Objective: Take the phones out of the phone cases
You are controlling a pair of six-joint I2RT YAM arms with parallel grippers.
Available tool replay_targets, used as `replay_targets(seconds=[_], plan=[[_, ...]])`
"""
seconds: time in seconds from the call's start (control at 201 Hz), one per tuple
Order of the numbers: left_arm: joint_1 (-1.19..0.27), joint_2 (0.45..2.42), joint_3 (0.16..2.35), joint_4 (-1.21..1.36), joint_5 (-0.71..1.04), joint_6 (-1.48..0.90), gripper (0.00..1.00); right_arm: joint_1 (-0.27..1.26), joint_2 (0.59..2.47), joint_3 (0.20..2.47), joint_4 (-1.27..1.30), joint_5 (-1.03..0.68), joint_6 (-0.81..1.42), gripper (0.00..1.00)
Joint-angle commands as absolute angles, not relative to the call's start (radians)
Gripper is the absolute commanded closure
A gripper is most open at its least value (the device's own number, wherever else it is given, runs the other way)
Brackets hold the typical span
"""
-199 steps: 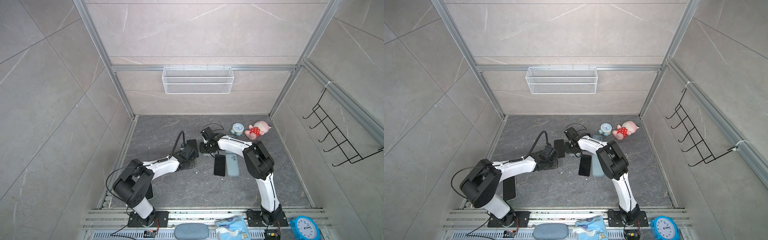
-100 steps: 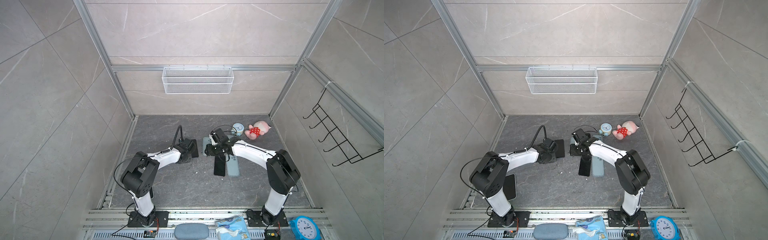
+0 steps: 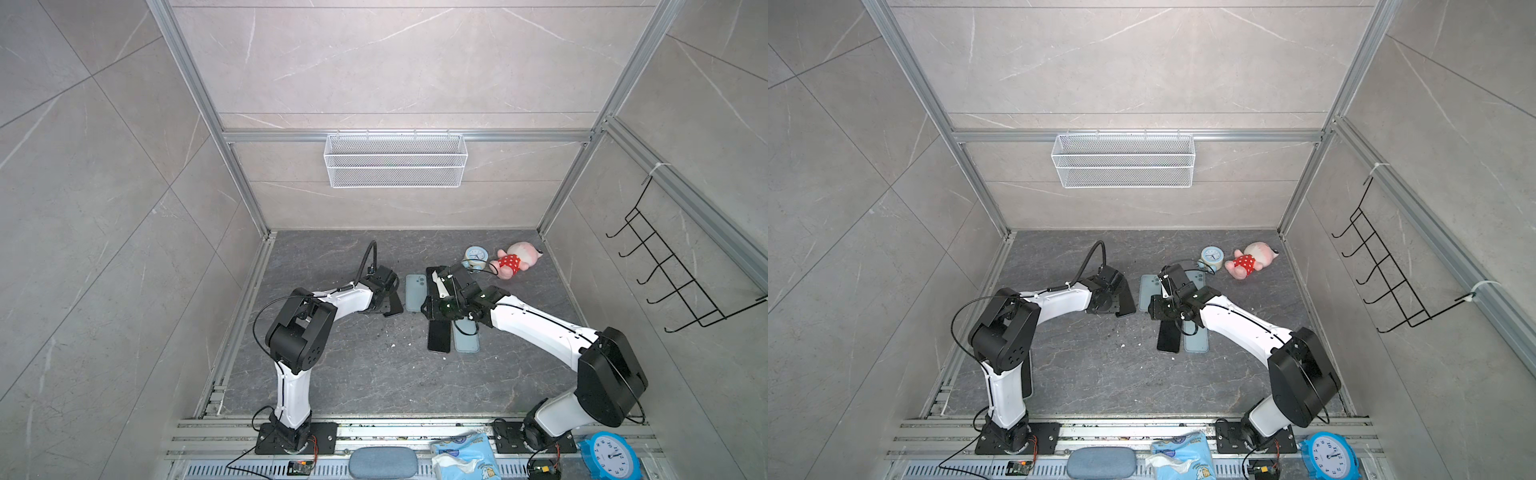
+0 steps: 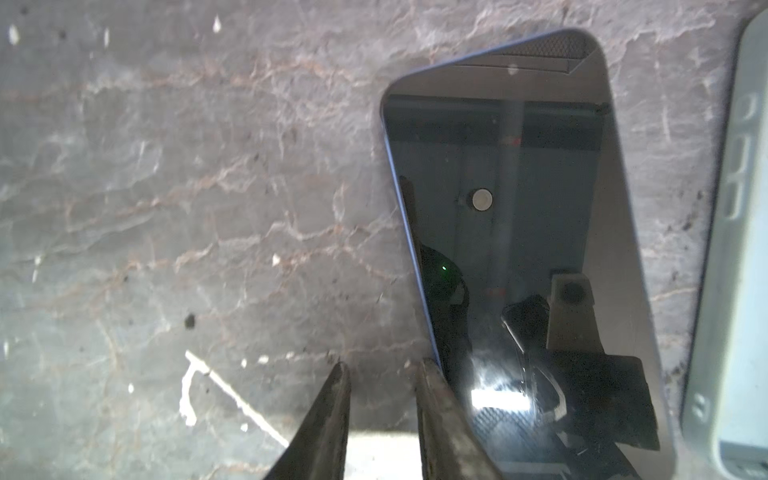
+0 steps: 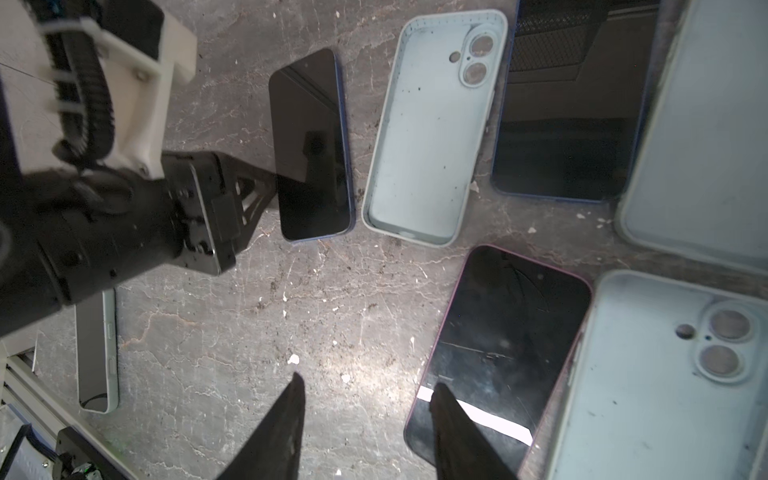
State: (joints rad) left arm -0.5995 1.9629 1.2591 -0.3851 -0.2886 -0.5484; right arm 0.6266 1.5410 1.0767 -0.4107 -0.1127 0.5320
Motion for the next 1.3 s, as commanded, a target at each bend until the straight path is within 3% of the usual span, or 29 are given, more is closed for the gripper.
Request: replay_targets(seconds=[0.0,0.269,0.513,0.583,0.712,0.812,0.857,0.907,1.006,1.136,1.29], plan=[[-0.597,1.982,1.305,-0.4,-0.298,-0.503,0.69,0.623,1.51,1.032,-0.42,-0.103,0.557,0.49],[-0.6,2.048,1.387,-0.382,-0.293,-0.487,0.67,0.622,1.484,0.939,-0.377,-0.117,0.59,0.49],[-0.575,1.954,1.357,-0.41,-0.349,-0.549,0.63,0.626,1.413,0.902,-0.371,-0.135,0.595,0.48],[-0.542,1.829,1.265,-0.423,-0.349,-0.584,0.54,0.632,1.363,0.887,-0.373,-0.144,0.589,0.43],[-0.522,1.484,1.06,-0.516,-0.417,-0.623,0.22,0.661,1.254,0.839,-0.351,-0.177,0.562,0.27],[-0.487,1.277,0.973,-0.679,-0.435,-0.668,0.08,0.67,1.202,0.802,-0.342,-0.165,0.552,0.17],[-0.464,1.216,0.949,-0.756,-0.411,-0.697,0.07,0.67,1.197,0.791,-0.334,-0.166,0.552,0.08],[-0.433,1.162,0.917,-0.814,-0.387,-0.725,0.06,0.67,1.201,0.783,-0.323,-0.174,0.552,0.07],[-0.368,1.095,0.85,-0.873,-0.382,-0.795,0.04,0.67,1.218,0.763,-0.267,-0.21,0.568,0.06],[-0.209,1.08,0.732,-0.825,-0.227,-0.893,0.03,0.67,1.26,0.753,-0.205,-0.26,0.579,0.05],[-0.17,1.068,0.638,-0.846,-0.297,-1.029,0.01,0.67,1.293,0.733,-0.132,-0.31,0.581,0.05]])
